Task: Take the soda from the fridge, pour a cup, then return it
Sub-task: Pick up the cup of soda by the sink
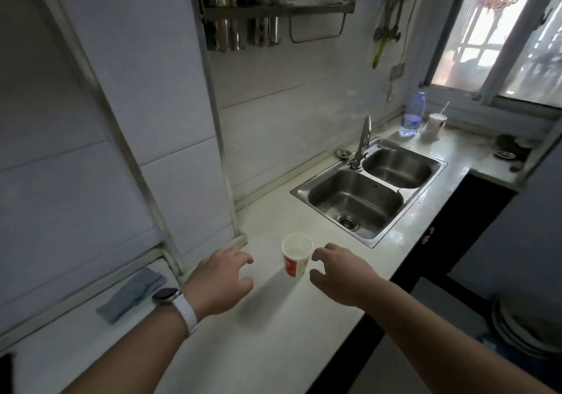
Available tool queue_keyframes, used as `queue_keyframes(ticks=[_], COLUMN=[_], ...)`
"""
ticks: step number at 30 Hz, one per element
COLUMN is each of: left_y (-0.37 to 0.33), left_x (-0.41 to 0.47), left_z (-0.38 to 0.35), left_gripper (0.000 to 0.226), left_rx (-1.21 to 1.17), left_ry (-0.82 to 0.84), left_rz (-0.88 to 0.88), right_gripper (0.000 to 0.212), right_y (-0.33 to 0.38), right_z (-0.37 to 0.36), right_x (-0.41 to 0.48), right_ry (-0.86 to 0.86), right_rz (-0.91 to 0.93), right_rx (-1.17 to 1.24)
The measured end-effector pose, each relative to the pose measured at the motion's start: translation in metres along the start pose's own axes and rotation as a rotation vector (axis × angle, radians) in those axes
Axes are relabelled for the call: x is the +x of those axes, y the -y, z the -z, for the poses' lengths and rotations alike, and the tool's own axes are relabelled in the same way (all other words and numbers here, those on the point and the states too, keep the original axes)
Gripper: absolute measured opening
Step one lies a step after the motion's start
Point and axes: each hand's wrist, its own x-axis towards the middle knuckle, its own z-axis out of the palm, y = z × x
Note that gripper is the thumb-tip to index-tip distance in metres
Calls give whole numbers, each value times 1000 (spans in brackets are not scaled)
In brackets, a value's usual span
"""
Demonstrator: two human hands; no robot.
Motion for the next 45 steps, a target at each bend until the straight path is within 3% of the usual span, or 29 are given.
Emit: queue_keyframes(ticks=[6, 12, 22, 27, 30, 36, 45], left_y=[-25, -32, -33, -36, -44, -48, -45], left_x=[54, 84, 117, 133, 145, 162, 172], left_z=[-18, -61, -144, -175, -185, -199, -206], left_gripper=[47, 53, 67, 81, 68, 65, 64], left_rx=[-66, -359, -1077, -1280, -1315, -1312, -1268], left_ry=[25, 16, 89, 86, 21, -88, -144], left_rz=[163, 391, 722, 746, 698, 599, 549], right_gripper=[45, 53, 49, 26, 14, 36, 48], right_y=[-61, -95, -120, -116, -110, -99, -99], right_z=[8, -17, -94, -118, -128, -143, -154], right_x=[67, 110, 145, 156, 163, 172, 173], right_ry=[69, 182, 350, 393, 389, 432, 418], right_rz=[51, -8, -454, -647, -705, -790, -802], right_rx=[38, 205, 814, 1195, 1327, 1467, 1522])
